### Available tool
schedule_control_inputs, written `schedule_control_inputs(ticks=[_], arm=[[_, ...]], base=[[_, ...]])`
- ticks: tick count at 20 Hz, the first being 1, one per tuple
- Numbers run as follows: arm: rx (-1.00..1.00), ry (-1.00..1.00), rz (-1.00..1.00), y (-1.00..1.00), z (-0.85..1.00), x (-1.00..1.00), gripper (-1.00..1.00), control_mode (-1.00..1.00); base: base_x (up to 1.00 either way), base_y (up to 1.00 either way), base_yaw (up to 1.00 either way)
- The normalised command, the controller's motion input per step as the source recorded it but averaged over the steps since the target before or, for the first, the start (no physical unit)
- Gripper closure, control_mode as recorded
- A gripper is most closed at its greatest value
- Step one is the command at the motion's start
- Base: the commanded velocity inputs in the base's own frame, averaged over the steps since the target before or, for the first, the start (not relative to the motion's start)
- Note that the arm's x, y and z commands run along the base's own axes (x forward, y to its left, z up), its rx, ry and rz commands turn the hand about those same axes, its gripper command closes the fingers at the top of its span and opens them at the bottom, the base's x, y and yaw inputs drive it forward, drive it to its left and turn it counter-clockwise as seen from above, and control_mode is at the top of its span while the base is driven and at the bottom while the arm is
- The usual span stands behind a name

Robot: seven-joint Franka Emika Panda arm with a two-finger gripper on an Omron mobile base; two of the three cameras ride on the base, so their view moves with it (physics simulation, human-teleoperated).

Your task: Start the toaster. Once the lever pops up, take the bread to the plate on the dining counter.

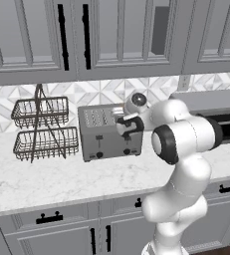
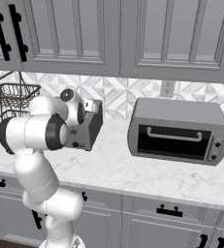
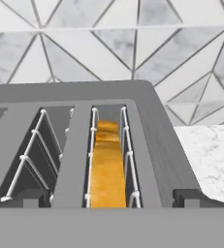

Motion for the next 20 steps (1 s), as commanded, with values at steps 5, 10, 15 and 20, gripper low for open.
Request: schedule_control_inputs(ticks=[5,10,15,20], arm=[[0.00,0.00,0.00,0.00,-0.37,0.10,1.00,-1.00],[0.00,0.00,0.00,0.00,-0.23,0.00,1.00,-1.00],[0.00,-0.07,0.00,0.00,-0.01,-0.08,1.00,-1.00],[0.02,-0.16,0.00,0.00,0.13,-0.17,1.00,-1.00]], base=[[0.00,0.00,0.00],[0.00,0.00,0.00],[0.00,0.00,0.00],[0.00,0.00,0.00]])
